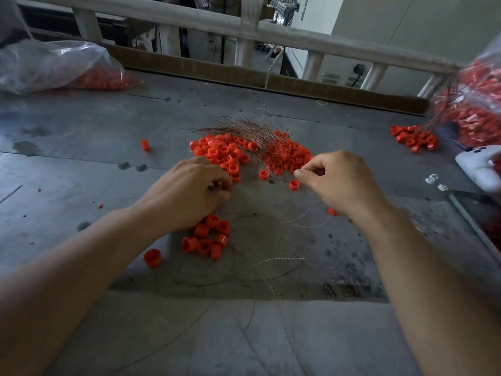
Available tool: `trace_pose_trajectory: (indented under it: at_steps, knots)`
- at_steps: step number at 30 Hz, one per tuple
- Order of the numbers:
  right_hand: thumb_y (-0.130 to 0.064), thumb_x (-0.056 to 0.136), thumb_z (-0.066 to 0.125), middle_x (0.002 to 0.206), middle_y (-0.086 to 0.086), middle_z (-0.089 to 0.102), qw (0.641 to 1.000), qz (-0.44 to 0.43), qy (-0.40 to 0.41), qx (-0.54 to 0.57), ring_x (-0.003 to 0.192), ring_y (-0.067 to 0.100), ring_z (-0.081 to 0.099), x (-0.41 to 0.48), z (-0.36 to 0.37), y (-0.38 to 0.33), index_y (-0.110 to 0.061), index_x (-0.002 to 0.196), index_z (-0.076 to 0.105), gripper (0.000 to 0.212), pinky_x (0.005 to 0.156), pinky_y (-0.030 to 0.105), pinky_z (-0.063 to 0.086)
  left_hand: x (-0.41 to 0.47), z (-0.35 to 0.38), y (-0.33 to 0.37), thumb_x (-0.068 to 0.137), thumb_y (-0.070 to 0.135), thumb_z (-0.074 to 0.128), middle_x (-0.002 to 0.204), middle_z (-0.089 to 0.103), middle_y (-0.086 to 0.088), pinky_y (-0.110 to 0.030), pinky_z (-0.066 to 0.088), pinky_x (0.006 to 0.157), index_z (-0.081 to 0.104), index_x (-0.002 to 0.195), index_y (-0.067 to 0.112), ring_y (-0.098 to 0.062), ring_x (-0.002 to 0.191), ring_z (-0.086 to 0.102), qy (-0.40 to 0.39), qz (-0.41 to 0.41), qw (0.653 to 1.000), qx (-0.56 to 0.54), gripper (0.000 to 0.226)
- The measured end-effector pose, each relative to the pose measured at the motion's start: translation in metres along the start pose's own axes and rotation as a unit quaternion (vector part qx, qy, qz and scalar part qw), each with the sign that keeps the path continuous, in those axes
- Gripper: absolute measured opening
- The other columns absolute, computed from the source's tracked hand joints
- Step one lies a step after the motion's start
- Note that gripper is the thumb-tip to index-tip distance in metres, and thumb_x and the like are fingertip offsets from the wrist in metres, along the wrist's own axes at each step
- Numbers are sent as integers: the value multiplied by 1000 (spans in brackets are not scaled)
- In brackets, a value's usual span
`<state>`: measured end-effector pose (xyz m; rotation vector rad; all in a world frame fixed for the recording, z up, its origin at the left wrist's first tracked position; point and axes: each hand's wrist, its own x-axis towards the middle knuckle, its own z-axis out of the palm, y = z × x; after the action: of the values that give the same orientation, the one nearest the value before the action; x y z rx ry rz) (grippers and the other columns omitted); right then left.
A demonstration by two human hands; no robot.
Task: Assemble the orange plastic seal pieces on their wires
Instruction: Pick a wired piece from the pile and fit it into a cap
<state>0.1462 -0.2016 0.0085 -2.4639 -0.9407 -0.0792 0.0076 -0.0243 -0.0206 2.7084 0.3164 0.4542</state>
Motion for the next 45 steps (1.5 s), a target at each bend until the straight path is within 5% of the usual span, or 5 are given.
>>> trace_pose_trajectory:
  at_steps: [12,28,34,39,45]
  knots:
    - [-35,89,56,118,-2,61,997,-63,-51,-7,112,15,47,6,19,-1,-20,114,64,30,88,20,31,-2,-4,4,80,17,69,83,60,10,-24,46,77,71,83,19,-8,80,56,18,-22,1000,-1,5]
    - [-38,92,48,122,2,59,996,-49,-75,4,120,15,42,8,23,2,-22,118,62,34,96,24,31,-7,-11,9,81,15,67,71,55,24,-2,36,62,69,84,22,13,68,50,75,-35,995,-56,8]
    - [-26,94,48,118,2,62,996,-53,-58,48,114,14,50,7,20,-2,-15,116,63,28,92,20,36,-8,-13,10,80,14,68,73,53,27,-1,38,62,69,91,21,15,69,51,73,-30,995,-59,13]
    - [14,80,46,90,-9,65,970,-18,2,243,79,-6,58,5,8,-6,-22,96,68,45,59,1,42,-10,-15,14,76,12,72,70,53,30,9,31,63,71,90,23,27,71,49,97,-30,988,-113,17]
    - [-3,78,69,70,-22,65,941,-73,111,312,70,-7,62,0,-5,-9,-32,75,65,29,70,10,48,-13,-19,18,72,10,74,72,67,23,-2,45,59,61,71,43,6,65,62,80,-44,968,-233,35]
